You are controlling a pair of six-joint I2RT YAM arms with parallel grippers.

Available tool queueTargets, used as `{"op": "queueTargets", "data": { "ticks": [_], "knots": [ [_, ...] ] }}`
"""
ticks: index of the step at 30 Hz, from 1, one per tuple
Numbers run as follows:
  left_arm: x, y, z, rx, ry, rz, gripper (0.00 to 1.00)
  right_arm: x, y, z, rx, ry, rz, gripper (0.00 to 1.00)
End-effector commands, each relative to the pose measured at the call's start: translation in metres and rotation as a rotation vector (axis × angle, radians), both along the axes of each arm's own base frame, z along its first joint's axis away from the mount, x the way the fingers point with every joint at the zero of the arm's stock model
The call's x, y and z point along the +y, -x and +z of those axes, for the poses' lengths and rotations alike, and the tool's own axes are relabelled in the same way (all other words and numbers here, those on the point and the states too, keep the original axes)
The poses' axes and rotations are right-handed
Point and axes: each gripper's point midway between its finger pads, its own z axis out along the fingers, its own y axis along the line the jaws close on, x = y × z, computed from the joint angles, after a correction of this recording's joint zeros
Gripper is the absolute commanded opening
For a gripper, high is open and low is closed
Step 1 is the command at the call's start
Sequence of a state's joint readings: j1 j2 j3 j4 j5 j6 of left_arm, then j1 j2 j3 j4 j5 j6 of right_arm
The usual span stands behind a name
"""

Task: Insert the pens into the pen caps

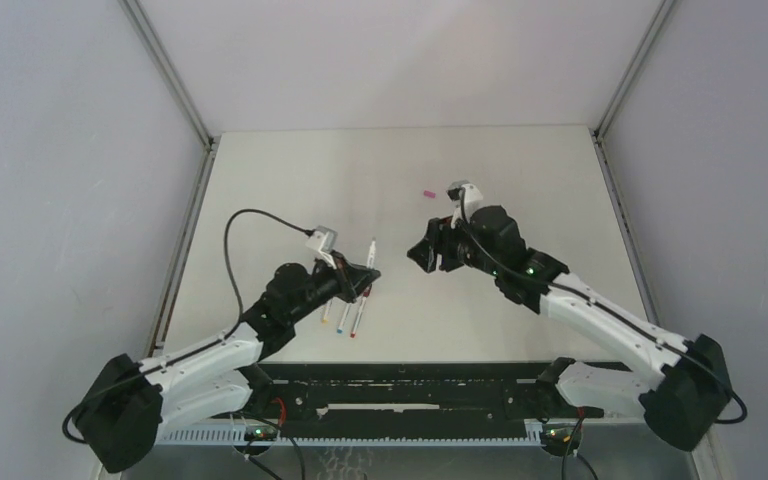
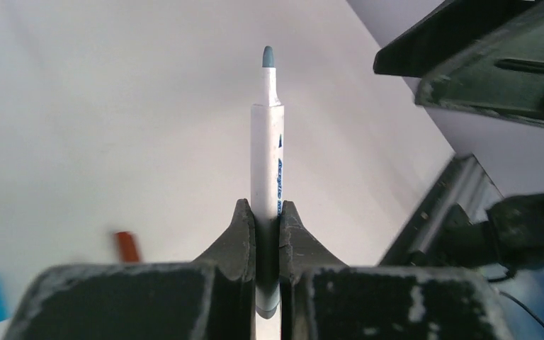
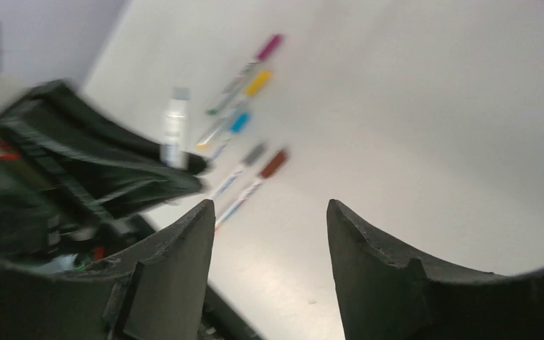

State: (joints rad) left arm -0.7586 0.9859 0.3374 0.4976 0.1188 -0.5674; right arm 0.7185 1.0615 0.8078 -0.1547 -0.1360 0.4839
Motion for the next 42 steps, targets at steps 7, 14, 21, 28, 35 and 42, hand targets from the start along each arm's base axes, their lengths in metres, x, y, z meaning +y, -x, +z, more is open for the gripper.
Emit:
{"op": "queueTargets", "data": {
  "ticks": [7,14,21,28,35,42],
  "knots": [
    [0.094,-0.034,-0.006,-0.152,-0.075,0.263,0.00,-0.024,-0.124,-0.068,0.020,0.437,-0.047,0.51],
    [0.114,-0.034,-0.009,-0.208,-0.143,0.324,0.00,-0.024,-0.211,-0.103,0.035,0.568,-0.036,0.50],
    [0.115,-0.035,-0.010,-0.214,-0.164,0.323,0.00,-0.030,-0.262,-0.123,0.042,0.648,-0.035,0.49],
    [0.113,-0.035,-0.012,-0.211,-0.171,0.310,0.00,-0.045,-0.285,-0.138,0.078,0.647,-0.027,0.51],
    [0.111,-0.035,-0.013,-0.206,-0.169,0.301,0.00,-0.048,-0.294,-0.145,0.146,0.637,0.010,0.47],
    [0.111,-0.034,-0.012,-0.208,-0.169,0.299,0.00,-0.050,-0.296,-0.154,0.189,0.633,0.021,0.45]
  ]
}}
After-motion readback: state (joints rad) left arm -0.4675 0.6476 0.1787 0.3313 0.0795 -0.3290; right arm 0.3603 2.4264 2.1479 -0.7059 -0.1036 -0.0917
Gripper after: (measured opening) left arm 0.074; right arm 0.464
